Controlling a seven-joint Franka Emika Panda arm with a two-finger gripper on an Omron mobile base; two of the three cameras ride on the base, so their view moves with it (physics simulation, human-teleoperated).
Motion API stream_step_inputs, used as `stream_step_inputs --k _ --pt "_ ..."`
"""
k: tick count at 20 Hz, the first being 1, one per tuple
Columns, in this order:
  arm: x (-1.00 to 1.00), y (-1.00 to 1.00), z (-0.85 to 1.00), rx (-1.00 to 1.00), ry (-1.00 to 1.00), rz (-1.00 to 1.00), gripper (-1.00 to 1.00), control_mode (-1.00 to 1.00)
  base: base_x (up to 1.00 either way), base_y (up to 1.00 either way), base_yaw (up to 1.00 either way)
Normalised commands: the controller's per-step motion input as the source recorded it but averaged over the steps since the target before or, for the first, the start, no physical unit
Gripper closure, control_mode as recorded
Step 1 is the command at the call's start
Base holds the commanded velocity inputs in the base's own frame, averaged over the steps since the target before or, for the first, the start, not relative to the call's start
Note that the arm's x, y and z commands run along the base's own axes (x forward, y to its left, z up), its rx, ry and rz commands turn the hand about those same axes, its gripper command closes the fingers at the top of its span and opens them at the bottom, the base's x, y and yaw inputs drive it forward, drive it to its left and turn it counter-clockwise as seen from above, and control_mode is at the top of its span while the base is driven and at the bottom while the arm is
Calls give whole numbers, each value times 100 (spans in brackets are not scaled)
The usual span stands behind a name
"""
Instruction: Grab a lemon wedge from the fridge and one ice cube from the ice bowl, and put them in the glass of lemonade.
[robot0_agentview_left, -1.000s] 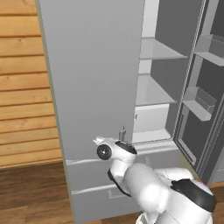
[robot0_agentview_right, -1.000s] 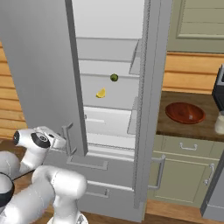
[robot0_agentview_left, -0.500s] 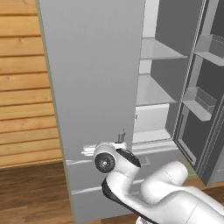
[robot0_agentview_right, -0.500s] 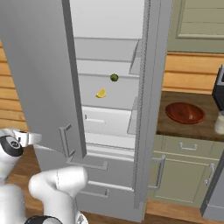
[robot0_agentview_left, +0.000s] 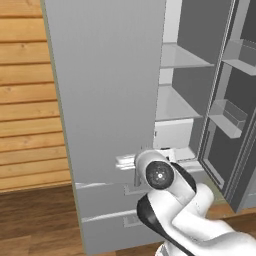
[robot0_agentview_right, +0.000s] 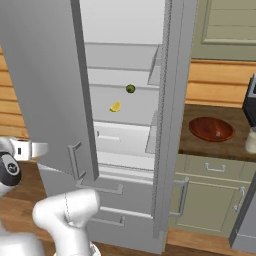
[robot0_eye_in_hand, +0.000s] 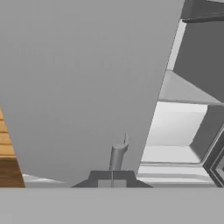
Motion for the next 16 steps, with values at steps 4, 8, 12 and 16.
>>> stream_step_inputs --k 4,8,12,16 --pt "-21 -100 100 1 14 -5 100 -100 0 0 0" --pt "3 -100 100 -1 28 -1 100 -100 0 0 0" --pt "22 -88 74 -4 24 13 100 -100 0 0 0" --pt "66 -24 0 3 0 30 100 -100 0 0 0"
